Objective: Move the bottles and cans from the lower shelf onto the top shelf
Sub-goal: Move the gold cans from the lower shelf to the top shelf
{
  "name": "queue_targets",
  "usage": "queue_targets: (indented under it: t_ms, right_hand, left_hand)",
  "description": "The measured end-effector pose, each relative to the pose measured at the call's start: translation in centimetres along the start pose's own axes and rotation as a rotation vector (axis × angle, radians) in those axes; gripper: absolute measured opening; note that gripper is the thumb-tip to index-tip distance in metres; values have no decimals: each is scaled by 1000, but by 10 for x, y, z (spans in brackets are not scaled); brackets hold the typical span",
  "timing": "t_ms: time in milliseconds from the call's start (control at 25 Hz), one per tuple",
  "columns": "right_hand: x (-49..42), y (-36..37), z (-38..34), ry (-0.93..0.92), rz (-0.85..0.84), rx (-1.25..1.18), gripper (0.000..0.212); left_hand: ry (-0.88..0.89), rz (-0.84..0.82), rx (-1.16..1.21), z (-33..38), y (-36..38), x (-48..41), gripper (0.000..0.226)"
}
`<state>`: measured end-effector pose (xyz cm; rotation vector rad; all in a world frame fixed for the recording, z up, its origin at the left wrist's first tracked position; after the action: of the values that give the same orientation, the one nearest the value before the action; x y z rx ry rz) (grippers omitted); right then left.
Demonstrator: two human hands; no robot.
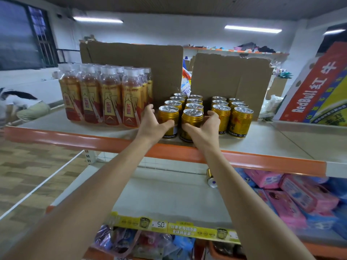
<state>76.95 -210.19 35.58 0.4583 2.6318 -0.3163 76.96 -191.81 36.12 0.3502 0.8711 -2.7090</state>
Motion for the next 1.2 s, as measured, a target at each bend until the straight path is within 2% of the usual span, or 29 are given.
queue_targets:
  t_ms: [160,320,440,560,680,760,840,920,1000,1120,1200]
  right_hand:
    - [19,-18,-13,-161,28,236,69]
    - [45,-31,-33,-282,8,403,37]
    - [74,-29,-50,-403,-101,493,18]
    - [121,-21,-59,-485,-273,586,18]
    - [164,-14,-41,-364,-427,820,28]
    - [187,-12,-17,-234,-546,989,35]
    - [215,-11,3,-139,-621,1037,30]
    - [239,-15,19,-45,-604,1039,25]
    - [258,-20,35,72,-592,1064,30]
    - [277,-31,51,278,-533,1057,35]
    - [287,-36,57,337,-489,1043,33]
  left_hand:
    - [131,155,-351,0,-17,28,75]
    - [284,170,-496,-9,-42,53,41]
    - [425,114,-611,-15,-60,77,21]
    - [580,-68,-771,-29,-69,108,34]
    - [598,-296,-877,-53,-64,140,49]
    - [522,-528,-997,-72,-49,160,45]
    - [461,-691,-1045,-92,-36,183,45]
    - [401,-739,-1016,-113,-24,197,47]
    - [374,-732,-987,-130,-12,207,47]
    - [390,-726,-997,-140,12,225,44]
    - [428,-724,-1021,-140,32,237,41]
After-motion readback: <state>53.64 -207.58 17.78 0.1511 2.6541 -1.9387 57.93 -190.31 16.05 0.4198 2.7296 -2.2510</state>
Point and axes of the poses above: each hand's wrist, its own x-axis away from the middle knuckle, its own y-axis out of the palm, z = x × y, the point moved 5 cm from there along -x, towards the middle knuckle, and after that the axes turned 8 degrees about -x, right-handed, at the moved point
